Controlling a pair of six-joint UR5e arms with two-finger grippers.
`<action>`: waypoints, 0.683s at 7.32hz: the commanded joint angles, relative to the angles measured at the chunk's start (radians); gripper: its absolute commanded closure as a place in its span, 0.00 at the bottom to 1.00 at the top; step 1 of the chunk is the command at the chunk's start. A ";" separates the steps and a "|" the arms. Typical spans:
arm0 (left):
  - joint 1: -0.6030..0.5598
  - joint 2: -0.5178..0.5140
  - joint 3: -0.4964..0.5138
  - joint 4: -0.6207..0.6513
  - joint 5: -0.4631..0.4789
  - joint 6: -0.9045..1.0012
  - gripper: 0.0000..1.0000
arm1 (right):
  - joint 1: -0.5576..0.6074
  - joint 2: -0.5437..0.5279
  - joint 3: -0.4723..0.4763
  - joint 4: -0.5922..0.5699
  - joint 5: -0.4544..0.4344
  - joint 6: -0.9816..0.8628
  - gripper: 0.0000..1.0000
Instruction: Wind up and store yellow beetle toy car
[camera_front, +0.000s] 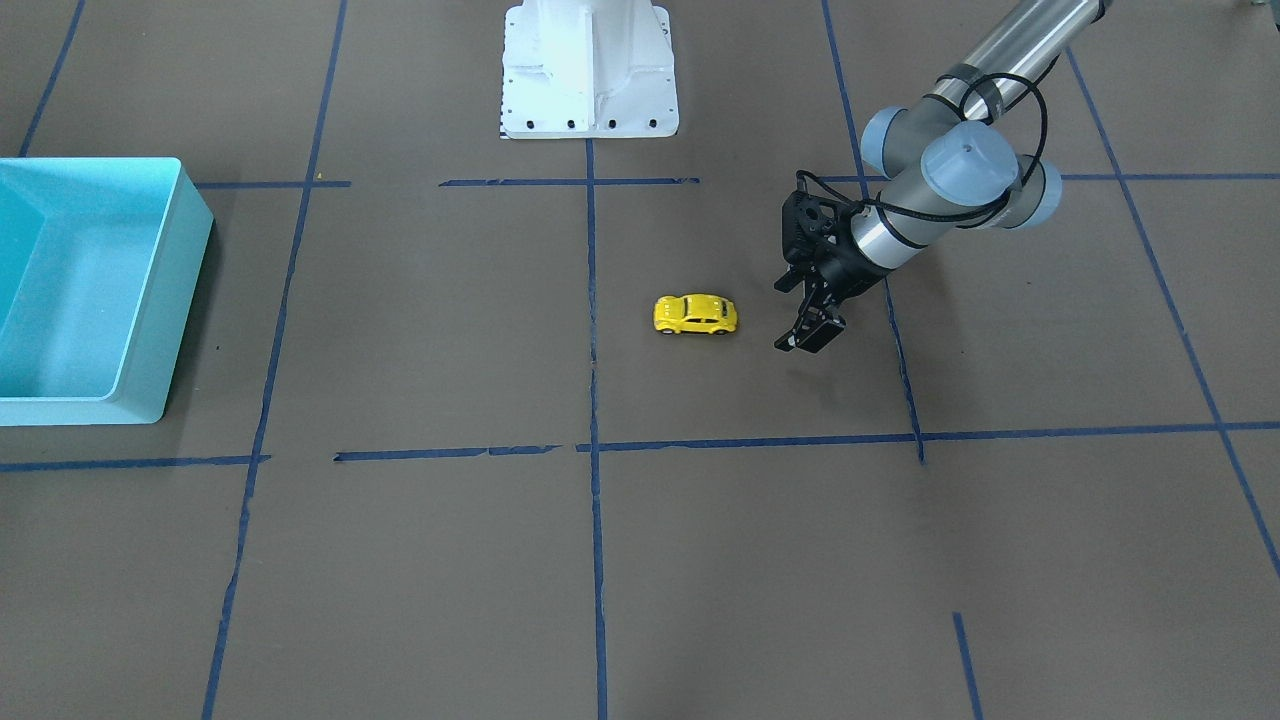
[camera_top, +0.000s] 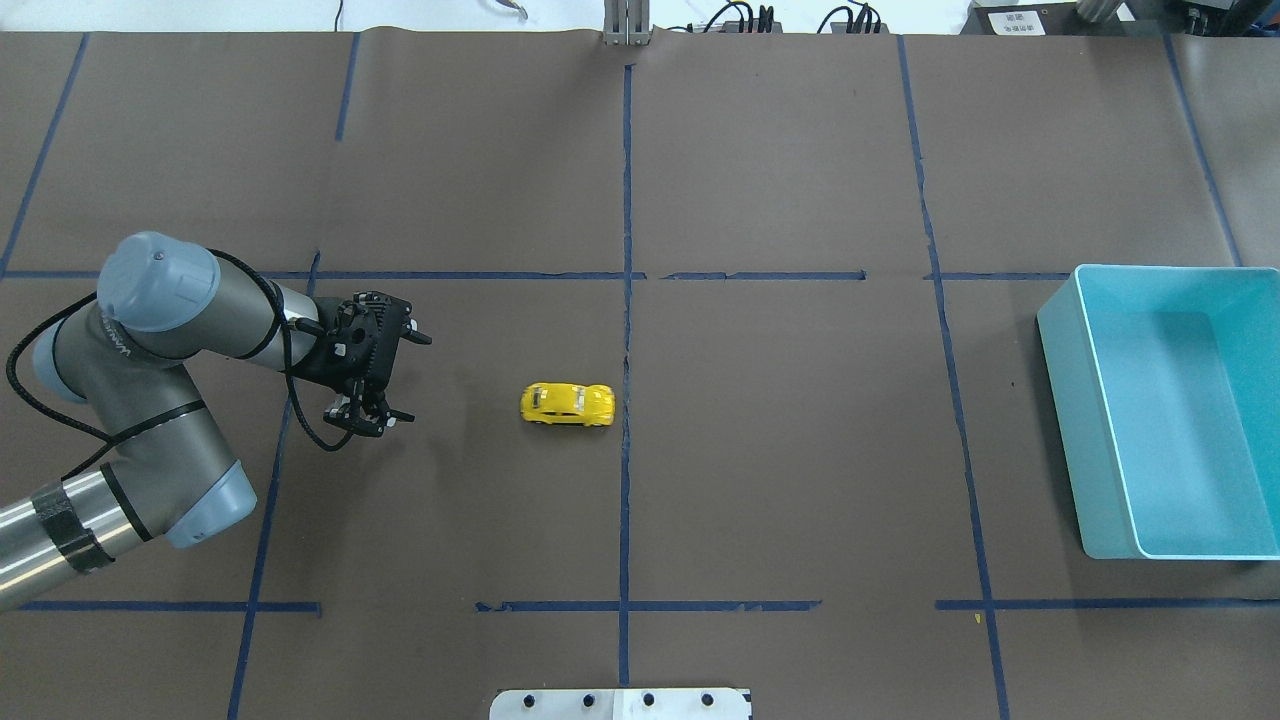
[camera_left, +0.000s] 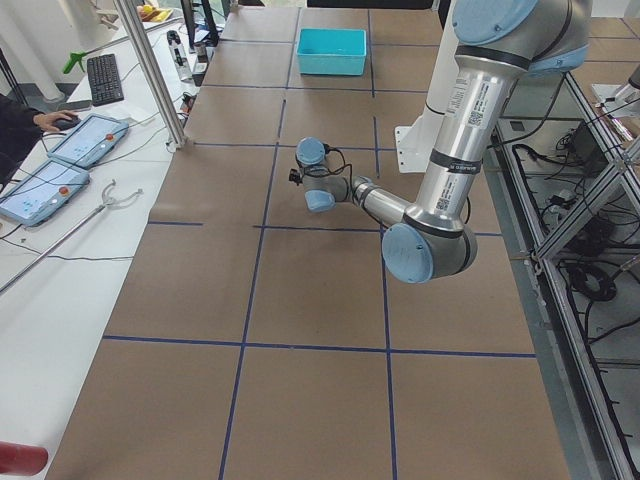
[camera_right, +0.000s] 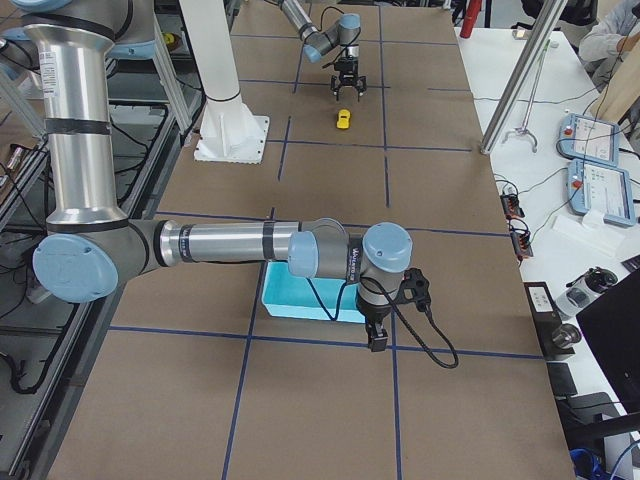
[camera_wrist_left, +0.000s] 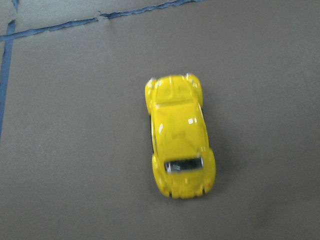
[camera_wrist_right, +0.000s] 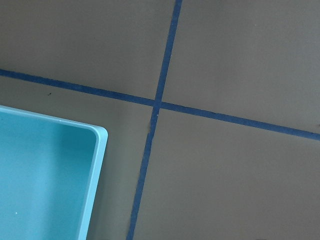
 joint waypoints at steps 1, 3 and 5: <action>-0.066 -0.002 -0.003 0.022 -0.085 -0.046 0.00 | 0.000 0.000 0.001 0.000 0.001 0.000 0.00; -0.196 -0.002 -0.081 0.179 -0.162 -0.107 0.00 | 0.000 0.000 0.007 0.000 0.001 0.000 0.00; -0.282 0.017 -0.220 0.496 -0.170 -0.097 0.00 | 0.000 0.000 0.009 0.002 -0.002 0.000 0.00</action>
